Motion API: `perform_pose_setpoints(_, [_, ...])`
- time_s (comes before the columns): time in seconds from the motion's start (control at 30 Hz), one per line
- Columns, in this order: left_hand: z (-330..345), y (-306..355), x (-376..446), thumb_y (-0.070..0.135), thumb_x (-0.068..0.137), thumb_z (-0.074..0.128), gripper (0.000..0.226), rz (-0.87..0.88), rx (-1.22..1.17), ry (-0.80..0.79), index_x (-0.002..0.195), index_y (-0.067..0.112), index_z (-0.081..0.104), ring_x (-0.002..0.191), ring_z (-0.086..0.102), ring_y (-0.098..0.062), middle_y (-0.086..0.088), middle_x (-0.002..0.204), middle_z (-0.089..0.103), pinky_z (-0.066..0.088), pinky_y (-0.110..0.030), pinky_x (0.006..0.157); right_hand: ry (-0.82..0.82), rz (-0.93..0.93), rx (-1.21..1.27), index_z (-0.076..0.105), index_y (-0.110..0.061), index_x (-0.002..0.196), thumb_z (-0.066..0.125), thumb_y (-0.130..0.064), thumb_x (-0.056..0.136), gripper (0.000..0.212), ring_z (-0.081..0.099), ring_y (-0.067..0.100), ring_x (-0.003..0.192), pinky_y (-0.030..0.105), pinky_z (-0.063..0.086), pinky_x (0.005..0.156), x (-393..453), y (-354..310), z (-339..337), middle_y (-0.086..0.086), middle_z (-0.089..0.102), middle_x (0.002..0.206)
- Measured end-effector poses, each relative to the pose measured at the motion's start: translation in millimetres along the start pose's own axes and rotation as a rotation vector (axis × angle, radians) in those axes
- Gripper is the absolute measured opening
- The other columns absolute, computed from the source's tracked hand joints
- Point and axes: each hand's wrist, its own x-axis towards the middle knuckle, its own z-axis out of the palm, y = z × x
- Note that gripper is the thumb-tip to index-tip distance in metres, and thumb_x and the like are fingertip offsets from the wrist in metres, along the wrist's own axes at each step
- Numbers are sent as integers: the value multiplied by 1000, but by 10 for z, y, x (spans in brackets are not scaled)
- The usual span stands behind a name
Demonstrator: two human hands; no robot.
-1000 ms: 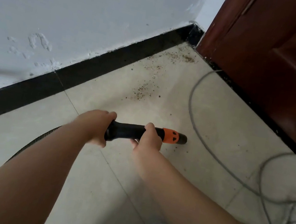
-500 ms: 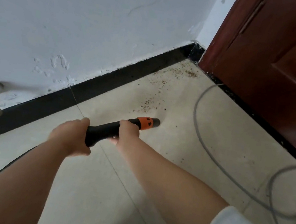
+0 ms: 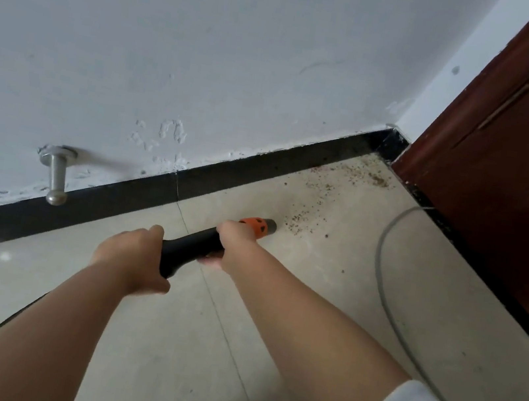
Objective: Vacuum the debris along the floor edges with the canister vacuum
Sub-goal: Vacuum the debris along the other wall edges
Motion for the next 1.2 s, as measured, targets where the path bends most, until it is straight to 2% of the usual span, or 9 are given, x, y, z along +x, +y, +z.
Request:
perform_pose_setpoints(0.1, [-15, 251, 61, 38, 70, 67, 41, 12, -19, -13, 90, 21, 37, 74, 49, -17, 8, 73, 42, 38, -25, 60, 52, -9, 85, 35, -7, 124, 52, -1, 89, 39, 45, 37, 120, 48, 45, 95, 79, -128, -152, 17, 45, 123])
perform_pose_setpoints(0.23, [-52, 574, 167, 39, 70, 67, 41, 50, -19, -43, 92, 21, 37, 74, 49, -16, 8, 73, 41, 37, -24, 58, 125, -66, 8, 40, -2, 121, 53, -5, 88, 36, 53, 34, 109, 45, 49, 94, 290, -219, -333, 17, 49, 108])
perform_pose_setpoints(0.37, [-52, 870, 241, 39, 71, 67, 41, 82, -28, -62, 92, 21, 37, 73, 49, -15, 8, 72, 41, 36, -23, 57, 178, -77, 54, 38, -2, 127, 51, -5, 89, 40, 52, 35, 110, 46, 49, 92, 365, -345, -635, 17, 51, 121])
perform_pose_setpoints(0.5, [9, 1142, 317, 38, 71, 67, 41, 100, -63, -71, 92, 21, 37, 71, 48, -14, 8, 72, 41, 35, -22, 55, 204, -112, 58, 39, 0, 124, 51, -4, 87, 39, 54, 33, 100, 47, 49, 93, 501, -416, -865, 17, 52, 113])
perform_pose_setpoints(0.6, [56, 1226, 360, 37, 71, 68, 41, 85, -92, -73, 93, 21, 37, 71, 49, -14, 8, 73, 42, 36, -22, 55, 210, -140, 69, 38, -1, 125, 54, -5, 84, 44, 57, 35, 103, 47, 50, 93, 594, -435, -888, 18, 54, 118])
perform_pose_setpoints(0.77, [54, 1049, 347, 36, 70, 67, 40, -9, -96, -6, 95, 21, 40, 73, 51, -14, 9, 73, 45, 38, -23, 56, 147, -183, -1, 36, -5, 134, 55, -10, 88, 50, 55, 33, 110, 43, 50, 94, 582, -436, -668, 18, 50, 127])
perform_pose_setpoints(0.87, [39, 788, 256, 37, 69, 68, 40, -71, -78, 27, 96, 21, 44, 75, 53, -16, 7, 78, 51, 44, -26, 61, 97, -194, -39, 32, -5, 138, 53, -16, 92, 51, 55, 30, 112, 34, 49, 92, 452, -342, -479, 16, 48, 131])
perform_pose_setpoints(0.97, [44, 515, 129, 35, 68, 67, 36, -111, -92, 74, 92, 21, 44, 72, 52, -17, 6, 78, 53, 38, -26, 57, 83, -251, -105, 22, -6, 142, 48, -21, 96, 55, 55, 27, 114, 29, 47, 90, 361, -154, -296, 15, 44, 135])
perform_pose_setpoints(1.2, [120, 127, -106, 31, 67, 69, 35, -168, -116, 52, 93, 22, 46, 72, 55, -17, 4, 78, 56, 37, -25, 54, 18, -227, -164, 14, -7, 145, 47, -22, 97, 60, 55, 28, 115, 31, 47, 92, 226, 166, -63, 16, 40, 138])
